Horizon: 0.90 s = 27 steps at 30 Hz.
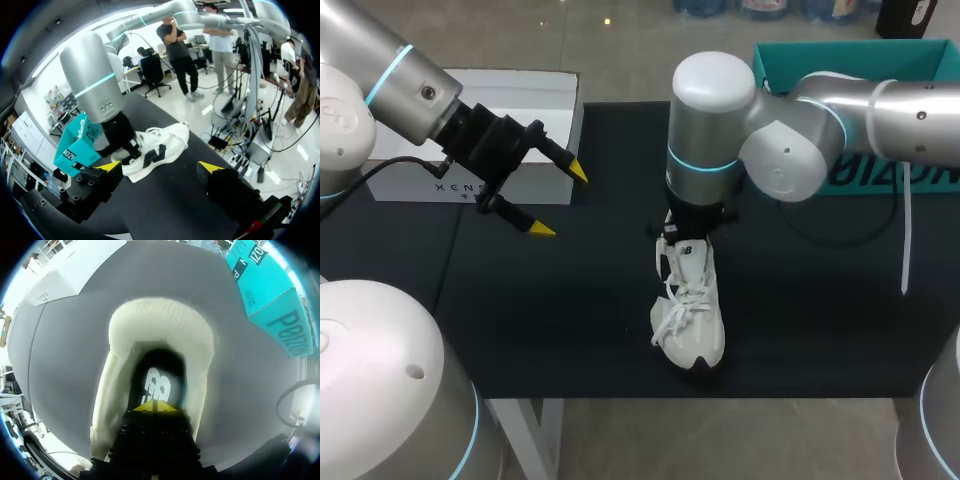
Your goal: Take the shoe out of the shoebox, open the shoe tongue, remove and reinsert the insole, then place the shoe into the shoebox
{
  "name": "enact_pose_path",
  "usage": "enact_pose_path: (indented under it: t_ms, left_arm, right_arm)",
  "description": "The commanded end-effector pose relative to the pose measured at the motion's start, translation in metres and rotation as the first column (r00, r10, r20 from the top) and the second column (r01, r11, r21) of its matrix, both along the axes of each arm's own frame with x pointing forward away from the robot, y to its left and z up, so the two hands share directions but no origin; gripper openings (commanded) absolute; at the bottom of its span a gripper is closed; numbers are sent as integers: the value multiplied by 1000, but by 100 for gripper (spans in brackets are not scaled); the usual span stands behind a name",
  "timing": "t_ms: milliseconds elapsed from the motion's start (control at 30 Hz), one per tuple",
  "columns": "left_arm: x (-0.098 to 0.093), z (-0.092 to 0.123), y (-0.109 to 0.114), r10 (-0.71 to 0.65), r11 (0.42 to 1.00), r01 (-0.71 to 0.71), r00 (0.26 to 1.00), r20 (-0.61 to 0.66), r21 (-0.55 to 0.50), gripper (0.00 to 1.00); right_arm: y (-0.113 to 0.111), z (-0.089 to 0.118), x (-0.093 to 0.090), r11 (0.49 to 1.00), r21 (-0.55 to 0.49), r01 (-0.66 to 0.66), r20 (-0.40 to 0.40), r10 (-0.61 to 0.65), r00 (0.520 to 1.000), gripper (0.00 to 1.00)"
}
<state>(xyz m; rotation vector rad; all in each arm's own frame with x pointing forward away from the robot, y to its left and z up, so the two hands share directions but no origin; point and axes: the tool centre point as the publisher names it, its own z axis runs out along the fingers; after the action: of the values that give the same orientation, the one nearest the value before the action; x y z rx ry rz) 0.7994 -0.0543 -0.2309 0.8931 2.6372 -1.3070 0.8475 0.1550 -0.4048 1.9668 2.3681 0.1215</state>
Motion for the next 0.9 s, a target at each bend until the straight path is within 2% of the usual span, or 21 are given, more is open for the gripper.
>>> enact_pose_path:
  t_ms: [33,133,400,800,833,867,900]
  left_arm:
    - [0,0,0,-1,1000,1,1000,0,3,100]
    - [0,0,0,-1,1000,1,1000,0,3,100]
    - [0,0,0,-1,1000,1,1000,0,3,100]
    - [0,0,0,-1,1000,1,1000,0,3,100]
    - [0,0,0,-1,1000,1,1000,0,3,100]
    - [0,0,0,-1,1000,1,1000,0,3,100]
    - [0,0,0,-1,1000,1,1000,0,3,100]
  right_arm:
    - [-7,22,3,1000,-6,6,13,-6,1000,0]
    - [-8,34,6,1000,-13,7,15,-6,1000,0]
    - [-6,50,6,1000,-20,21,-73,-22,997,0]
    - [10,28,-15,1000,-9,4,-176,-6,984,0]
    - [12,26,-16,1000,-15,-1,-185,-2,983,2]
    - [14,25,-18,1000,-18,-8,-183,5,983,18]
    - [16,25,-19,1000,-18,-13,-183,9,983,29]
